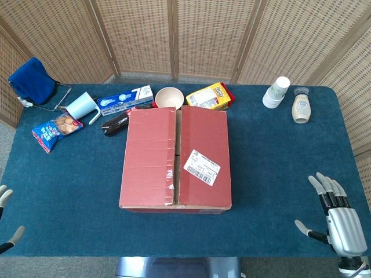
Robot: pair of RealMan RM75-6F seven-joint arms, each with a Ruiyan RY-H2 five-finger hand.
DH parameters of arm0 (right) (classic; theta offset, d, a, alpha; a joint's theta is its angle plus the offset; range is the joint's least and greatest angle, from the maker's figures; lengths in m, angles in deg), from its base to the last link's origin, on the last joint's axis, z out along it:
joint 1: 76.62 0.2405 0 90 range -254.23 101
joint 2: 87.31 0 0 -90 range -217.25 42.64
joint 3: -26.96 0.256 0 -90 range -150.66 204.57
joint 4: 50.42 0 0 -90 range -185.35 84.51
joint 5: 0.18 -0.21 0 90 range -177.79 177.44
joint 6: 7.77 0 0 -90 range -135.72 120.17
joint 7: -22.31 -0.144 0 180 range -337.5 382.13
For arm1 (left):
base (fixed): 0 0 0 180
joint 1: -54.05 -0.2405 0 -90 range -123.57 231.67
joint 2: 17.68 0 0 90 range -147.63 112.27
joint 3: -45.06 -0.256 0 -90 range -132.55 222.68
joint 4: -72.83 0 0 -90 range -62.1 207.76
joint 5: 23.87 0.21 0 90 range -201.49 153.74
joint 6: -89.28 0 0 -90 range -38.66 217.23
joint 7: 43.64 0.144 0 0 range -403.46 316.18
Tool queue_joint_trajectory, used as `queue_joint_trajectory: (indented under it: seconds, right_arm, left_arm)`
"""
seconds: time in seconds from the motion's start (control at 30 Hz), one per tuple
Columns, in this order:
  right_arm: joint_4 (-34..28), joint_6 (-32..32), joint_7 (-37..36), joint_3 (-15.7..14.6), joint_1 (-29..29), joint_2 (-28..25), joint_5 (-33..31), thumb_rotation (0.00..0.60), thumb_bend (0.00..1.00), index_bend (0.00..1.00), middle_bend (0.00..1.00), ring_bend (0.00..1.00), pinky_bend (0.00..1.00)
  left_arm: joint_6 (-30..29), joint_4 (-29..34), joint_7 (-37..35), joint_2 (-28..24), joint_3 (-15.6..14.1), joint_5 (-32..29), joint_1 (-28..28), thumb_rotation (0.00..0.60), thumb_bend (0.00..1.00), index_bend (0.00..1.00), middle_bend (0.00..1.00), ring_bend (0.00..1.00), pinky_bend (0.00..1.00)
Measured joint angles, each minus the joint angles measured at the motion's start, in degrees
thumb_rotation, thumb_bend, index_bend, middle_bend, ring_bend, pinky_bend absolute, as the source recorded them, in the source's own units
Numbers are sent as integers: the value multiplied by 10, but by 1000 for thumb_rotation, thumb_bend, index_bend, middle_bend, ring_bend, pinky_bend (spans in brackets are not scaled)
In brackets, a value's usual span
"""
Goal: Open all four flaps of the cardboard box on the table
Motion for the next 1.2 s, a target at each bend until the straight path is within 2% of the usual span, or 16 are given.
queue_joint_trajectory:
  seconds: [0.33,0.6,0.87,1.2]
  right_arm:
    - [-2,0,0,1,-1,-1,-6,600,155,41,0,0,0]
    - [-3,-6,5,4,1,1,-14,600,156,40,0,0,0]
    - [-5,-12,17,8,3,3,-26,600,156,41,0,0,0]
    - [-8,-26,21,14,9,5,-47,600,156,41,0,0,0]
  left_arm:
    - [6,-1,1,2,2,1,6,600,198,36,0,0,25]
    - [21,2,-10,-10,28,4,42,600,197,46,0,0,17]
    - [54,17,8,-29,80,24,121,600,194,48,0,0,16]
    - [118,31,68,-13,139,59,236,600,191,2,0,0,16]
